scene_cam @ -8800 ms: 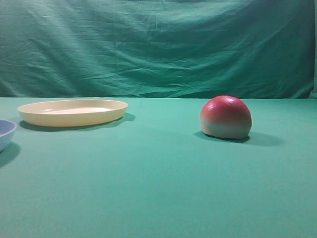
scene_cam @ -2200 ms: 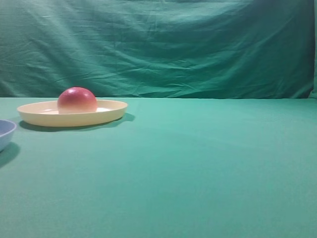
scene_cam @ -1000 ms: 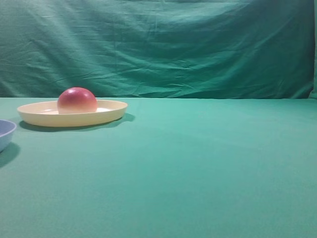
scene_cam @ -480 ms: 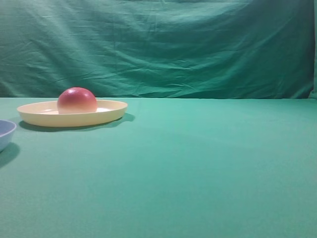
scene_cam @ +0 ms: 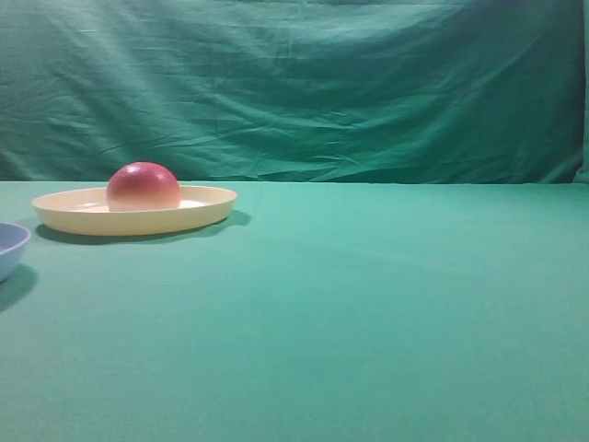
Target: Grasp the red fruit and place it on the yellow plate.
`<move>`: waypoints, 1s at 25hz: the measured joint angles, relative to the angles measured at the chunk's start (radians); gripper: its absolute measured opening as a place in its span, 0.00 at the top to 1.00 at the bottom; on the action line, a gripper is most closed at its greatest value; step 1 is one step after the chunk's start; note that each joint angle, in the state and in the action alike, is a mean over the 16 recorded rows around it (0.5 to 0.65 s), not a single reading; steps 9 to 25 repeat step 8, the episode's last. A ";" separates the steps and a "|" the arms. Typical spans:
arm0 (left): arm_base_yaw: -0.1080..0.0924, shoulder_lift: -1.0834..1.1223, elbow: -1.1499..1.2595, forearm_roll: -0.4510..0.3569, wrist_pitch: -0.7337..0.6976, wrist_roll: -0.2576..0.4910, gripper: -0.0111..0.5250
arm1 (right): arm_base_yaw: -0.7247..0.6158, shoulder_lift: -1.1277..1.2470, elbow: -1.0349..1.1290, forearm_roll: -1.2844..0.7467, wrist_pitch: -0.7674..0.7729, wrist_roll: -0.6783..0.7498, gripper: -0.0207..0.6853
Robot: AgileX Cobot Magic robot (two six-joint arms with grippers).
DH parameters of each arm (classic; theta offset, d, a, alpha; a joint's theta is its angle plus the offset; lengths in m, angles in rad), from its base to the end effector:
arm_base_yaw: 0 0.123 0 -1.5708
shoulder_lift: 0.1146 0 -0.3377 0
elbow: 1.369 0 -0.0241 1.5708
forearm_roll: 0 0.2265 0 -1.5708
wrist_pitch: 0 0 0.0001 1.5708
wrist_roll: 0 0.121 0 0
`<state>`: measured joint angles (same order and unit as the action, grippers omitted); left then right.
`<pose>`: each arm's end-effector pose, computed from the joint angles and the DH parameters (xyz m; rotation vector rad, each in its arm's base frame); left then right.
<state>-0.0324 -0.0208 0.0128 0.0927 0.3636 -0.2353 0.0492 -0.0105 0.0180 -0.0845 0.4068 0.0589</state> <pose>0.0037 0.0039 0.1681 -0.1299 1.8341 -0.0967 0.0027 -0.0039 0.1613 -0.0417 1.8960 -0.0109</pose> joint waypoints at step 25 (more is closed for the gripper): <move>0.000 0.000 0.000 0.000 0.000 0.000 0.98 | 0.000 0.000 0.000 0.000 0.000 0.000 0.97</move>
